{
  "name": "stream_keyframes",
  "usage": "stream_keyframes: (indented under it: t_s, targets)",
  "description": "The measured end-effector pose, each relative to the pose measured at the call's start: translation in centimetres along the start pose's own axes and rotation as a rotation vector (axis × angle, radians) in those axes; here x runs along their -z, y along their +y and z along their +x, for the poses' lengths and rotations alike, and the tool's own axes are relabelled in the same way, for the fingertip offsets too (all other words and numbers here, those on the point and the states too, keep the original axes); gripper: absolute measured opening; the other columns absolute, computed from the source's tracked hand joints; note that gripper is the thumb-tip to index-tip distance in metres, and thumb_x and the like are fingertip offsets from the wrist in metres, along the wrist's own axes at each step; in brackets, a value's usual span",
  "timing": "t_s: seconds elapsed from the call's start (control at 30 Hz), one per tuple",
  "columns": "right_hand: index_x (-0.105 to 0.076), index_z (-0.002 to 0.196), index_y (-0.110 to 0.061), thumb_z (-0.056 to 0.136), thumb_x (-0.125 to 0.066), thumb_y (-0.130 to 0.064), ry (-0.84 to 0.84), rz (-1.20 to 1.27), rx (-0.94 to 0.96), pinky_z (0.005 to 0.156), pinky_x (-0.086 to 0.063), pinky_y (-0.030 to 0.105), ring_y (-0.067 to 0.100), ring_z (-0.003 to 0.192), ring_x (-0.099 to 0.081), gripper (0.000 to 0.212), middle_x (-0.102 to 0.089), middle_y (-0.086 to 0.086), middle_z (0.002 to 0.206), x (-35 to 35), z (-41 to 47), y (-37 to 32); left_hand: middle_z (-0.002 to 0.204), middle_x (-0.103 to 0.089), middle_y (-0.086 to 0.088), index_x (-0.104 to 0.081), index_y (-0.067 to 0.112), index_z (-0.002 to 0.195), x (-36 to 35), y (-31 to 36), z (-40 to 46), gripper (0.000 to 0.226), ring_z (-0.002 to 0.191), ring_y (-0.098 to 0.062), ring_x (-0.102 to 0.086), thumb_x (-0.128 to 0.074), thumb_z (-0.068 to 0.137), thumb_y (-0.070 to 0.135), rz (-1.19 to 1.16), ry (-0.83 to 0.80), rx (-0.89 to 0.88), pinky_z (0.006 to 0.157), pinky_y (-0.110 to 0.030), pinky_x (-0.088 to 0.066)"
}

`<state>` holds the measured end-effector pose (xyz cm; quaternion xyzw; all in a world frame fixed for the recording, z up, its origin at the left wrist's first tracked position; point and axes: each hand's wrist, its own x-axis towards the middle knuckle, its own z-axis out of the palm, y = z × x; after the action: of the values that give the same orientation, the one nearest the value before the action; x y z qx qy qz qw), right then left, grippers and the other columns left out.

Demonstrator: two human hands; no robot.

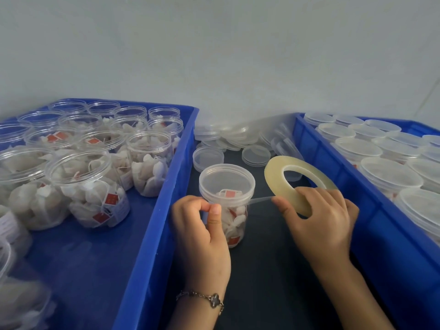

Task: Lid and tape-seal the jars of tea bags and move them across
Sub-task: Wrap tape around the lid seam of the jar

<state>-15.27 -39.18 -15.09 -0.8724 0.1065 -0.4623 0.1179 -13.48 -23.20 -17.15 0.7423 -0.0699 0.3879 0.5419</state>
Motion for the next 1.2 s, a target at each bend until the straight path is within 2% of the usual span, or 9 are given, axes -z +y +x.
stream_keyframes:
  t_s: [0.2, 0.27, 0.4, 0.5, 0.67, 0.73, 0.83, 1.03, 1.2]
  targets:
    - [-0.071, 0.079, -0.009, 0.078, -0.048, -0.06, 0.011, 0.002, 0.012, 0.081, -0.036, 0.043, 0.029, 0.081, -0.061, 0.056, -0.067, 0.003, 0.074, 0.0, -0.3, 0.1, 0.1, -0.051, -0.006, -0.054, 0.007, 0.092, -0.3, -0.5, 0.0, 0.018, 0.093, -0.017, -0.047, -0.061, 0.089, 0.023, -0.023, 0.016, 0.003, 0.081, -0.02, -0.035]
    - [-0.071, 0.079, -0.009, 0.078, -0.049, -0.059, 0.011, 0.015, 0.008, 0.08, -0.036, 0.042, 0.028, 0.081, -0.061, 0.055, -0.067, 0.003, 0.074, -0.1, -0.3, 0.2, 0.108, -0.05, 0.001, -0.049, 0.015, 0.104, -0.4, -0.4, 0.0, 0.031, 0.098, -0.017, -0.049, -0.056, 0.085, 0.039, -0.108, 0.031, 0.126, 0.085, -0.022, -0.037]
    - [-0.072, 0.081, -0.008, 0.078, -0.048, -0.059, -0.002, 0.038, -0.01, 0.08, -0.038, 0.043, 0.029, 0.082, -0.061, 0.056, -0.068, 0.003, 0.076, -0.2, -0.3, 0.6, 0.134, -0.038, 0.024, -0.026, 0.045, 0.128, -0.6, -0.1, -0.2, 0.055, 0.123, 0.007, -0.041, -0.058, 0.083, 0.047, -0.295, -0.069, 0.25, 0.096, -0.003, -0.028]
    - [-0.072, 0.081, -0.008, 0.078, -0.049, -0.059, -0.01, 0.046, -0.013, 0.081, -0.037, 0.042, 0.028, 0.083, -0.061, 0.056, -0.068, 0.003, 0.077, -0.3, -0.4, 0.7, 0.144, -0.031, 0.023, -0.011, 0.056, 0.132, -0.9, -0.1, 0.0, 0.067, 0.127, 0.017, -0.033, -0.053, 0.083, 0.036, -0.49, -0.169, 0.323, 0.092, 0.002, -0.028]
    - [-0.072, 0.077, -0.008, 0.079, -0.051, -0.056, 0.001, 0.085, -0.009, 0.079, -0.038, 0.039, 0.027, 0.077, -0.061, 0.052, -0.068, 0.001, 0.074, -0.6, -0.7, 0.7, 0.142, -0.046, 0.01, -0.035, 0.052, 0.127, -0.8, -0.2, 0.4, 0.055, 0.127, 0.002, -0.044, -0.055, 0.08, 0.032, -0.552, -0.173, 0.334, 0.104, -0.02, -0.036]
    - [-0.073, 0.077, -0.007, 0.079, -0.052, -0.055, 0.0, 0.092, -0.009, 0.078, -0.04, 0.041, 0.028, 0.077, -0.061, 0.052, -0.069, 0.002, 0.074, -0.6, -0.7, 0.9, 0.138, -0.05, 0.016, -0.04, 0.057, 0.121, -0.6, -0.3, 0.4, 0.055, 0.123, 0.004, -0.048, -0.061, 0.076, 0.036, -0.459, -0.154, 0.33, 0.103, -0.026, -0.039]
    - [-0.073, 0.078, -0.007, 0.078, -0.054, -0.054, 0.001, 0.101, -0.027, 0.075, -0.043, 0.044, 0.028, 0.077, -0.061, 0.051, -0.069, 0.003, 0.074, -0.4, -0.6, 1.3, 0.119, -0.056, 0.036, -0.044, 0.063, 0.114, -0.4, -0.3, 0.3, 0.057, 0.106, 0.016, -0.053, -0.075, 0.068, 0.047, -0.342, -0.146, 0.311, 0.087, -0.018, -0.043]
    - [-0.073, 0.08, -0.005, 0.074, -0.067, -0.042, 0.012, 0.107, -0.079, 0.072, -0.047, 0.048, 0.029, 0.076, -0.061, 0.038, -0.069, 0.005, 0.073, -0.3, -0.9, 1.7, 0.126, -0.047, 0.031, -0.028, 0.052, 0.128, -0.4, -0.1, 0.3, 0.086, 0.117, 0.015, -0.044, -0.071, 0.053, 0.056, -0.31, -0.189, 0.3, 0.094, -0.012, -0.037]
    - [-0.074, 0.079, -0.004, 0.074, -0.069, -0.043, 0.008, 0.104, -0.059, 0.071, -0.046, 0.045, 0.029, 0.076, -0.062, 0.04, -0.069, 0.005, 0.073, -0.2, -1.1, 1.6, 0.153, -0.024, 0.004, -0.008, 0.027, 0.147, -1.6, -0.6, -0.3, 0.13, 0.14, -0.007, -0.023, -0.088, 0.045, 0.039, -0.204, -0.308, 0.379, 0.115, -0.031, -0.022]
